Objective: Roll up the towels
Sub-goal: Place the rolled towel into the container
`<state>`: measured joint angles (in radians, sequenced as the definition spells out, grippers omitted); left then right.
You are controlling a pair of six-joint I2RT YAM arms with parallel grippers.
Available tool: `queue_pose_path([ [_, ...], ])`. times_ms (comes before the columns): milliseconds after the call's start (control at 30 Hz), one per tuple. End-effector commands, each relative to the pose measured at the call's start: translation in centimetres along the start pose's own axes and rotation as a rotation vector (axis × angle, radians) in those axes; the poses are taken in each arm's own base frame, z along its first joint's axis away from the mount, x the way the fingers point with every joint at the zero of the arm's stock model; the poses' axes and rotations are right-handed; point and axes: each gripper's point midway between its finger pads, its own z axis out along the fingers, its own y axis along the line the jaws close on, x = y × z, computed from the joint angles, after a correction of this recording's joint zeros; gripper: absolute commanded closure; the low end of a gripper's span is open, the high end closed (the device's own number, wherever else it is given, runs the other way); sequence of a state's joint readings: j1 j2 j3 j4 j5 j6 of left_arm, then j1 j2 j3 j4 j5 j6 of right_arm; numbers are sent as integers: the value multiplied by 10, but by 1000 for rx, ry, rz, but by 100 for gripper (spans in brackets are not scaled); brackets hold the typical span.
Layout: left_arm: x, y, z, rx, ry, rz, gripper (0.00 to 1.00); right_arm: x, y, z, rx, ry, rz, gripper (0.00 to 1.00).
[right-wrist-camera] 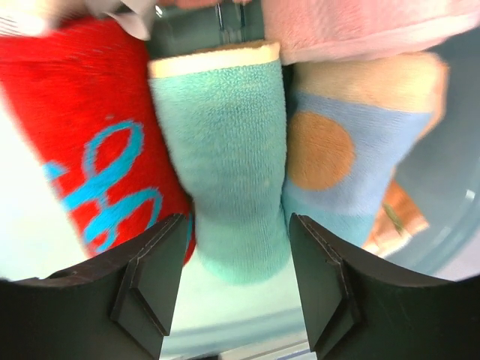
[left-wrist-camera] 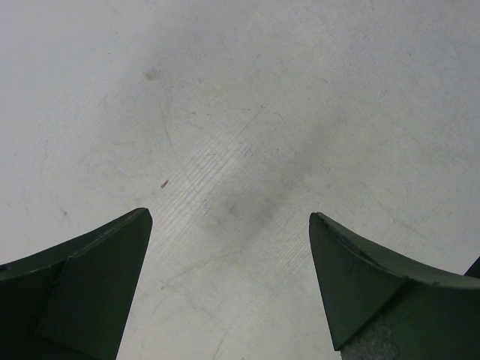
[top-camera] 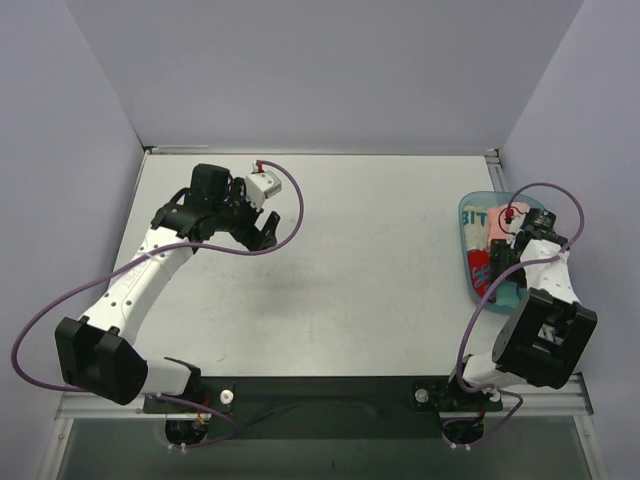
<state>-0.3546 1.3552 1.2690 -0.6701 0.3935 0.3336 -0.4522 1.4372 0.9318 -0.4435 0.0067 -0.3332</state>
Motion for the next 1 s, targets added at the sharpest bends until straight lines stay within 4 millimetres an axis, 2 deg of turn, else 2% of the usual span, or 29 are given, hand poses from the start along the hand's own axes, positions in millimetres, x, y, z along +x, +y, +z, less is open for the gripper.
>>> queue_pose_path([
  [0,-19,6,-14,-57,-50,-5,3,-24,-5,-46,-23,-100,33,42],
  [67,-21,8,-14,-65,-51,-37,3,-31,-5,-57,-37,-127,34,39],
  [133,-23,11,-15,-74,-48,-93,3,-42,-6,-75,-51,-168,30,31],
  [200,-9,25,-11,-151,23,-183,3,-48,4,-89,-107,-193,16,24],
  [233,-13,29,-14,-165,28,-197,2,-59,5,-102,-118,-231,7,22],
  [267,-7,29,-8,-131,59,-216,3,-65,11,-109,-147,-249,-5,20],
  [300,-3,35,-12,-122,73,-263,3,-73,21,-120,-170,-269,-40,18],
  [400,-1,41,-18,-46,37,-387,3,-86,43,-129,-201,-288,-76,14],
  [433,6,59,-27,-68,18,-464,3,-92,63,-132,-234,-295,-125,14],
  [500,14,67,-37,-50,-11,-533,3,-102,87,-138,-289,-299,-145,12],
  [533,23,83,-51,-90,-33,-566,3,-104,112,-144,-341,-303,-199,11],
  [567,36,85,-54,-99,-24,-593,3,-107,125,-146,-375,-301,-211,9],
  [633,52,92,-63,-129,-22,-582,3,-100,163,-153,-499,-280,-226,6],
  [667,61,98,-74,-178,-27,-578,3,-92,189,-156,-558,-264,-274,2],
  [700,77,97,-74,-200,1,-586,3,-83,203,-149,-587,-236,-290,0],
  [767,93,99,-83,-265,31,-525,3,-68,232,-152,-649,-224,-357,0],
  [800,113,93,-79,-270,71,-528,3,-59,238,-145,-654,-214,-373,0],
  [900,135,88,-81,-321,101,-469,3,-38,254,-140,-698,-181,-419,0],
  [933,150,79,-78,-318,121,-468,3,-32,257,-139,-708,-171,-431,0],
  [967,156,77,-77,-324,127,-464,3,-28,260,-138,-714,-167,-443,0],
])
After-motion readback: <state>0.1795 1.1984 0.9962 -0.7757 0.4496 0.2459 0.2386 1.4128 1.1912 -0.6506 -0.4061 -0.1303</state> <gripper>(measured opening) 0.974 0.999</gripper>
